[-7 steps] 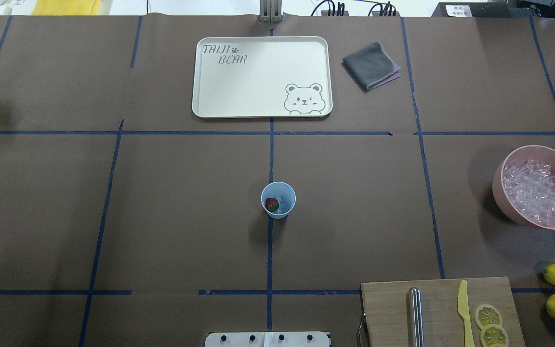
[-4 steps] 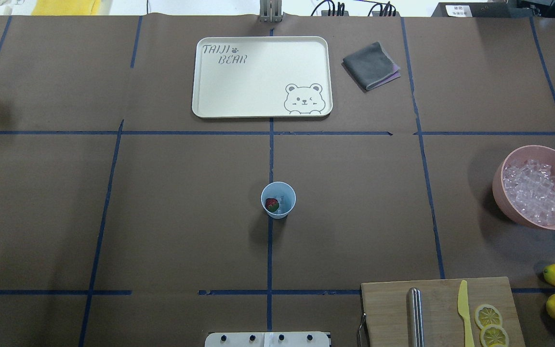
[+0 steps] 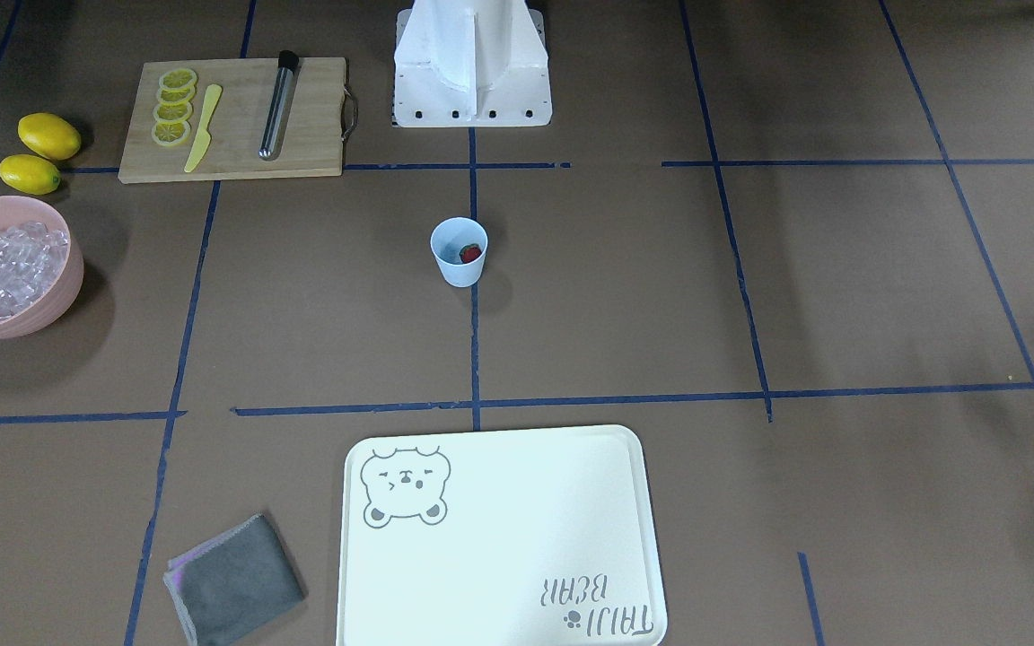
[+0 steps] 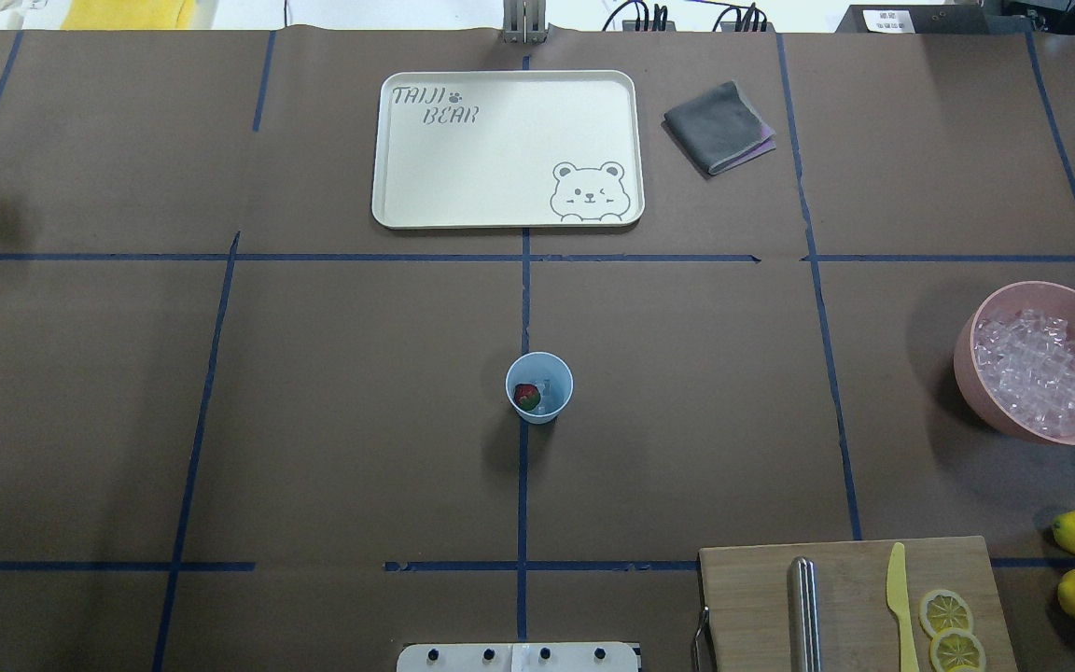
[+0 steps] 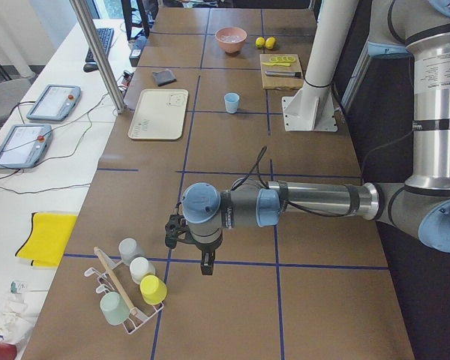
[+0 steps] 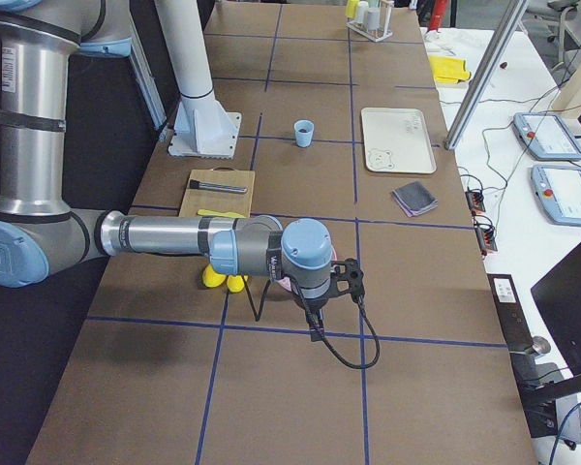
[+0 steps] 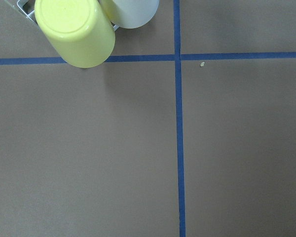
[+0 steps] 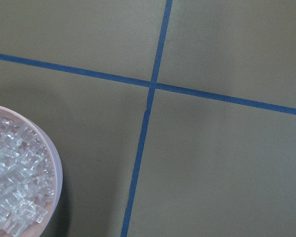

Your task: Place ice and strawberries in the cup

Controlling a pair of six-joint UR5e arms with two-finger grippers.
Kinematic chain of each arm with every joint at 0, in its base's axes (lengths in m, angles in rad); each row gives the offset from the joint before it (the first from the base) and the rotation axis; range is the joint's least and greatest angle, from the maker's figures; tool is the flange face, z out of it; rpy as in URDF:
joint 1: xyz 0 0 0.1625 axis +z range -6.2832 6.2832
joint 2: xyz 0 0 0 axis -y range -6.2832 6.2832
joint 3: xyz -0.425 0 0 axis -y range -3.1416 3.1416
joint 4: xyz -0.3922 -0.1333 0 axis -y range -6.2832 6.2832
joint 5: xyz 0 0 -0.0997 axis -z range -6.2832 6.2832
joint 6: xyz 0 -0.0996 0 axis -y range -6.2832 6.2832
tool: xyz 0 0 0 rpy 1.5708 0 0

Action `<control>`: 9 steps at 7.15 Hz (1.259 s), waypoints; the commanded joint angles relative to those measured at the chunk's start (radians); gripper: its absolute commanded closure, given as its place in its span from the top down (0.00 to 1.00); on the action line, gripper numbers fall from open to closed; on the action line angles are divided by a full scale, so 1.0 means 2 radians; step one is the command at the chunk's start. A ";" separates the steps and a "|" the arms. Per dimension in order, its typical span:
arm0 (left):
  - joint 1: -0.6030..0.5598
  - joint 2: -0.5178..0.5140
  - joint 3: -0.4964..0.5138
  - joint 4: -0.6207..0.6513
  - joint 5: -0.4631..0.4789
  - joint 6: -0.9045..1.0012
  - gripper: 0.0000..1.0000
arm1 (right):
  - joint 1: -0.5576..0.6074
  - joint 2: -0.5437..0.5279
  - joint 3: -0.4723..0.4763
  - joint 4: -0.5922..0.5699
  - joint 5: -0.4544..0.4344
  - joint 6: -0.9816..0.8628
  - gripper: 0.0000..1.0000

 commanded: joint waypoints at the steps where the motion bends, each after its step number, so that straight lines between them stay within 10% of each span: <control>1: 0.000 0.004 -0.002 0.001 0.000 0.000 1.00 | 0.000 -0.001 0.000 0.000 0.000 -0.001 0.99; 9: -0.001 0.008 -0.008 0.000 0.001 -0.001 1.00 | 0.000 -0.004 0.002 0.000 0.001 0.012 0.99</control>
